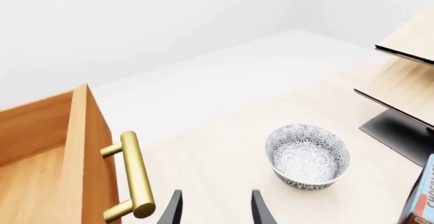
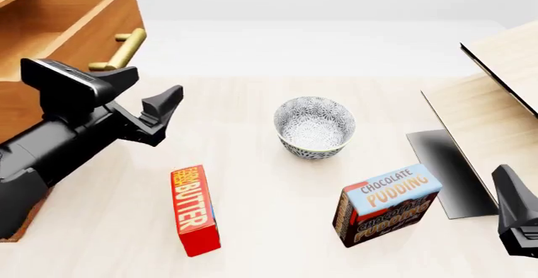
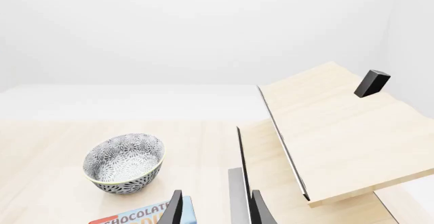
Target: Close the top drawer of the cabinet.
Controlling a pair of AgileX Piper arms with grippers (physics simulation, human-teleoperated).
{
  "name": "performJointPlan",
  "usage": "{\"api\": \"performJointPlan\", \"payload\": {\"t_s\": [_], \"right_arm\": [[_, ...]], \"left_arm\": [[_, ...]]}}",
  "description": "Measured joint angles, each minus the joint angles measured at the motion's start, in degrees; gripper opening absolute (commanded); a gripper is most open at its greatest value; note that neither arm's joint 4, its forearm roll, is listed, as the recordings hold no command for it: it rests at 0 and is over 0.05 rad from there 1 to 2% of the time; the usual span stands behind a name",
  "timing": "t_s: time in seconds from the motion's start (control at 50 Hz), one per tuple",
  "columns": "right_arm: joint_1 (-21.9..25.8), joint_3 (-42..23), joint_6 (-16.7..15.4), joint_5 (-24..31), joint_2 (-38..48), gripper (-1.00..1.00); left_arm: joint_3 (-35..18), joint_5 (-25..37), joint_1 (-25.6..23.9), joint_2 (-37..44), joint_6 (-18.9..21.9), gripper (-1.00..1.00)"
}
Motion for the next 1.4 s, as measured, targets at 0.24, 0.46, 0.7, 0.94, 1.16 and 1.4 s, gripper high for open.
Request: {"api": "performJointPlan", "payload": {"t_s": [0.24, 0.46, 0.7, 0.94, 1.16, 1.4], "right_arm": [[0.00, 0.00, 0.00, 0.00, 0.00, 1.00], [0.00, 0.00, 0.00, 0.00, 0.00, 1.00], [0.00, 0.00, 0.00, 0.00, 0.00, 1.00], [0.00, 0.00, 0.00, 0.00, 0.00, 1.00], [0.00, 0.00, 0.00, 0.00, 0.00, 1.00], [0.00, 0.00, 0.00, 0.00, 0.00, 1.00]], "left_arm": [[-1.13, 1.41, 2.04, -0.02, -0.85, 1.00], [-1.73, 1.24, 3.76, 1.09, -1.35, 1.00], [-2.02, -0.13, 5.56, 3.18, -2.34, 1.00], [-2.59, -0.69, 7.84, 4.91, -3.15, 1.00], [-3.20, -0.26, 9.97, 5.52, -4.02, 1.00], [-3.47, 0.18, 12.40, 5.65, -4.90, 1.00]]}}
